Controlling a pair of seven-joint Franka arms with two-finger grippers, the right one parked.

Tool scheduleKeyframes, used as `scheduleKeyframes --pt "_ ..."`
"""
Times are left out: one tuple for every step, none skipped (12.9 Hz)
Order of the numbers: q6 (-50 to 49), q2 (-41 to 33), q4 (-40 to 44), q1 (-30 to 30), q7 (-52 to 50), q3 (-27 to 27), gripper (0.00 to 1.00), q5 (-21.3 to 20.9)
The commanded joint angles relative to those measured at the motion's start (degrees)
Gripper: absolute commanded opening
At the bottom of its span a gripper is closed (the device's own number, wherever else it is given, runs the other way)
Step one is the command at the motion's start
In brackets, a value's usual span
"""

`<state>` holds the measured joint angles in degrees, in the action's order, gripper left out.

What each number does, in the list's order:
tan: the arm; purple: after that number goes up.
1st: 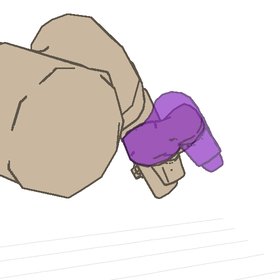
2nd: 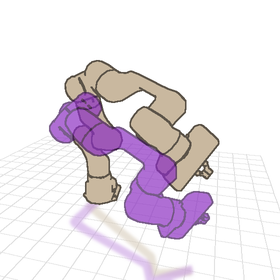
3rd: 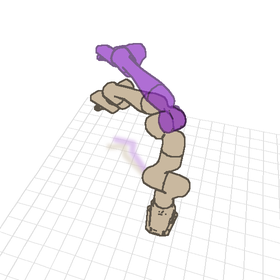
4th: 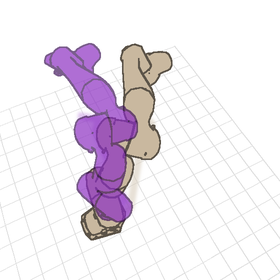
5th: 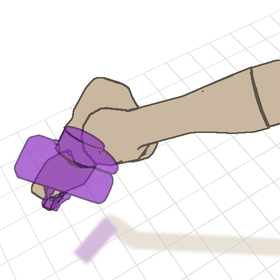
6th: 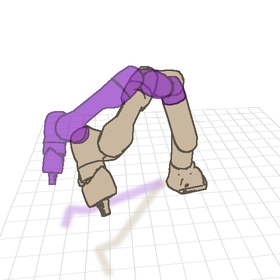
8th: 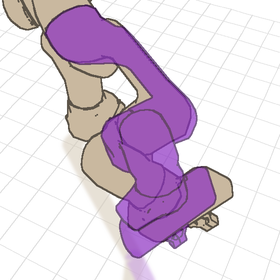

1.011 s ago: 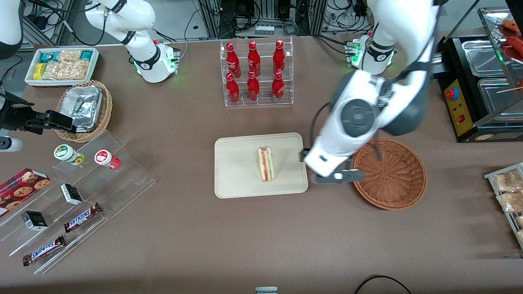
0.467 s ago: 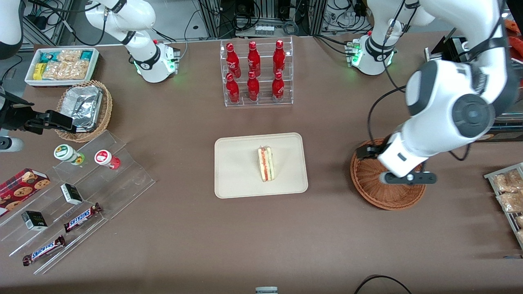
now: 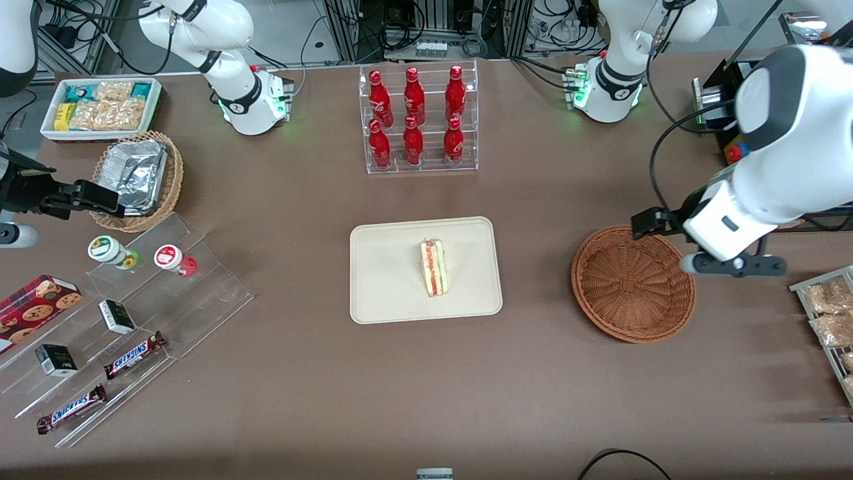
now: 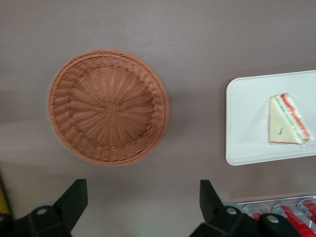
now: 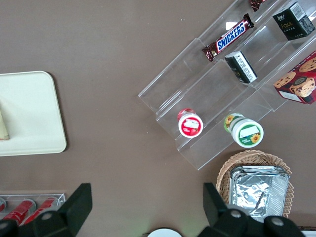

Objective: Place sandwich from basket to tray

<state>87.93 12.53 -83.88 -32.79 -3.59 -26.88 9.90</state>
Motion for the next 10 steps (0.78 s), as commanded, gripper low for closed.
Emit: scheduleKeyframes --pt "-1.5 -2.0 -1.1 -1.1 0.6 -0.7 1.00 -1.8" --pt "-1.8 -2.7 -1.1 -1.4 0.5 -0.7 1.00 -2.9" --pt "-1.8 -3.5 -1.6 -1.7 0.3 -0.7 1.00 -4.0" --pt "-2.1 -3.7 -1.8 -1.8 0.3 -0.8 1.00 -4.1" --pt "-2.6 -3.7 -1.6 -1.5 0.3 -0.8 1.00 -4.1" --pt "-2.7 -4.0 -1.6 -1.1 0.3 -0.5 1.00 -4.1" --pt "-2.8 -4.5 -1.6 -0.9 0.3 -0.3 1.00 -4.1" --pt "-3.0 -4.9 -1.6 -0.7 0.4 -0.3 1.00 -4.0" --pt "-3.0 -5.4 -1.6 -0.6 0.5 -0.2 1.00 -4.0" --pt "-3.0 -5.7 -1.7 -0.5 0.5 0.0 1.00 -4.0"
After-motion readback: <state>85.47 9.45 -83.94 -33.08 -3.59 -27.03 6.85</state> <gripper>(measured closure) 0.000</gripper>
